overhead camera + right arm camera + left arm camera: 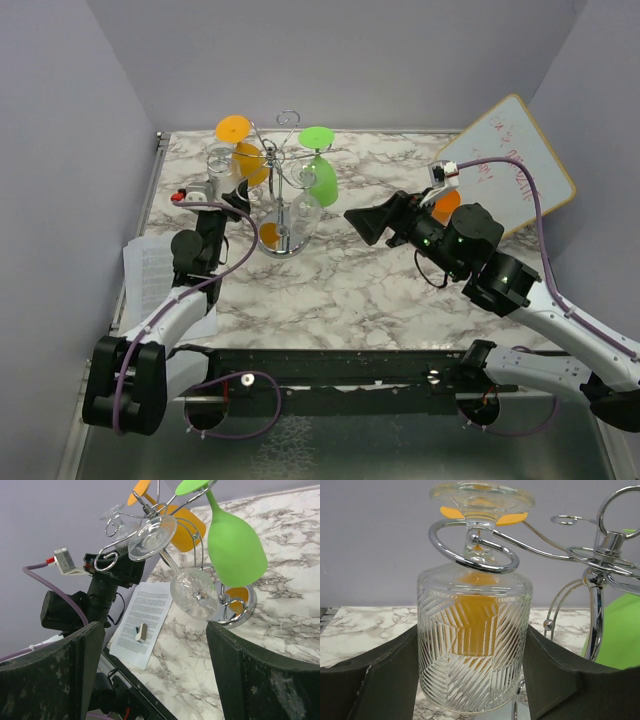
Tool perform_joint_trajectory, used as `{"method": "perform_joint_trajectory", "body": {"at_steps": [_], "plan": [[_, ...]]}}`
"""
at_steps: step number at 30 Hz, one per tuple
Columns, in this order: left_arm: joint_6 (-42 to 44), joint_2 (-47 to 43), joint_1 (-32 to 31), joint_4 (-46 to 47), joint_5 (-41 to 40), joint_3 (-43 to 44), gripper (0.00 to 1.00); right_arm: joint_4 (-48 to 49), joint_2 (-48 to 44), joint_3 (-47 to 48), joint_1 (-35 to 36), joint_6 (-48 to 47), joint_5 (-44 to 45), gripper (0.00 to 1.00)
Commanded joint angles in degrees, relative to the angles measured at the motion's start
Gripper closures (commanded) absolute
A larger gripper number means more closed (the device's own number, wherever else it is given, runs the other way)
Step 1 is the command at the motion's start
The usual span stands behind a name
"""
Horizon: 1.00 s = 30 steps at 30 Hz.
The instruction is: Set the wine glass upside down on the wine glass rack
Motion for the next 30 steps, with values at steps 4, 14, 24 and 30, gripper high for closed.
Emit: {"method": "perform_joint_trajectory", "body": {"at_steps": [4, 14, 24, 30], "plan": [[-1.1, -0.6, 0.6, 8.5, -4.0, 0.7, 1.00, 1.4, -1.0, -0.9, 0.2, 0.9, -0.1, 0.13], [-0.1, -4.2, 0.6, 11.9, -4.6, -4.1, 1.00, 1.3, -1.3, -1.7, 0.2, 1.5, -0.3, 0.13], [1.3, -3.3, 0.6, 18.9, 2.8, -8.5, 1.00, 1.6, -2.1, -2.8, 0.2, 2.3, -0.5, 0.13], [2.0, -1.9, 0.6, 19.0, 7.7, -8.2, 0.99, 1.2, -1.9, -2.9, 0.2, 2.5, 0.1, 0.13]]}}
